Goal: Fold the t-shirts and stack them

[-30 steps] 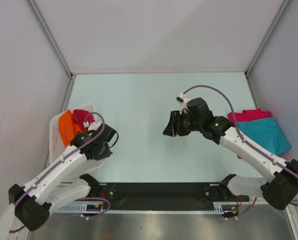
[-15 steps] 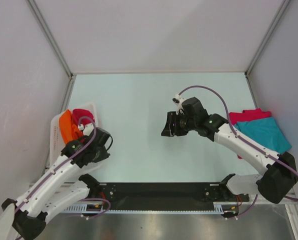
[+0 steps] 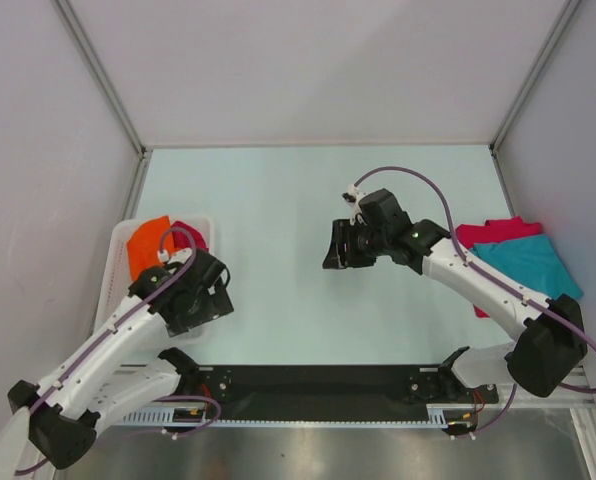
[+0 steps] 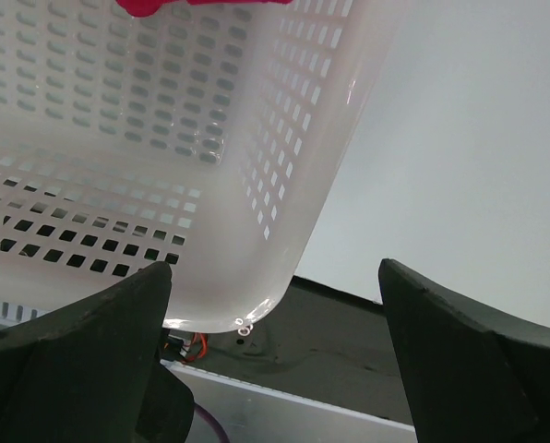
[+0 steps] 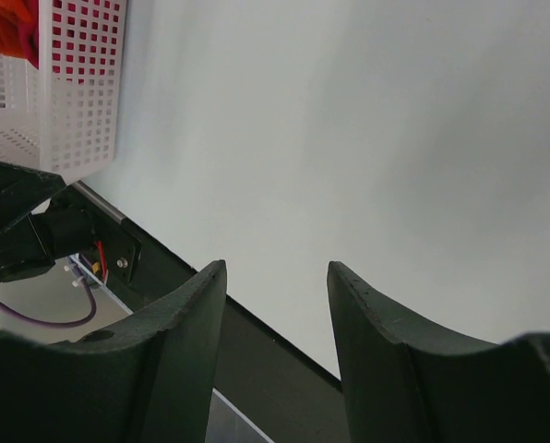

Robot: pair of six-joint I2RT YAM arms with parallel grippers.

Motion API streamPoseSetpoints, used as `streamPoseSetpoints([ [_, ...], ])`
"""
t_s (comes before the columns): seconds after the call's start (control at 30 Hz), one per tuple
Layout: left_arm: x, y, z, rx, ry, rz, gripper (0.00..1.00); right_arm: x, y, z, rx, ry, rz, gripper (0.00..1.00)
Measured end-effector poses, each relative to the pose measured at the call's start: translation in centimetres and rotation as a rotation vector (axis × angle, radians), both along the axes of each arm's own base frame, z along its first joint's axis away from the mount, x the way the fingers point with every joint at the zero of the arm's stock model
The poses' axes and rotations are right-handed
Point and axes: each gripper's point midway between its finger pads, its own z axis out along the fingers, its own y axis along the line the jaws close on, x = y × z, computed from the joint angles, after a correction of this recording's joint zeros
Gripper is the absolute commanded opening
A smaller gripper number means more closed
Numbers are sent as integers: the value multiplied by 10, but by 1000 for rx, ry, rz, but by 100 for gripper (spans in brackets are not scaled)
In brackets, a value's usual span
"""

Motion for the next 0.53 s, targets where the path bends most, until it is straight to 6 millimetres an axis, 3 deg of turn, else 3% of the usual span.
streamPoseSetpoints([
  [0.3,6,4,2,66,32,-4,100,8,-7,2,-17,-13,-33,52],
  [0.43,27,2,22,119,-3,-36,100,13,-12,2,-21,-14,-53,42],
  [0.53,52,-1,41,170,-45,-63,99,16,-16,1,-11,-19,-72,45],
])
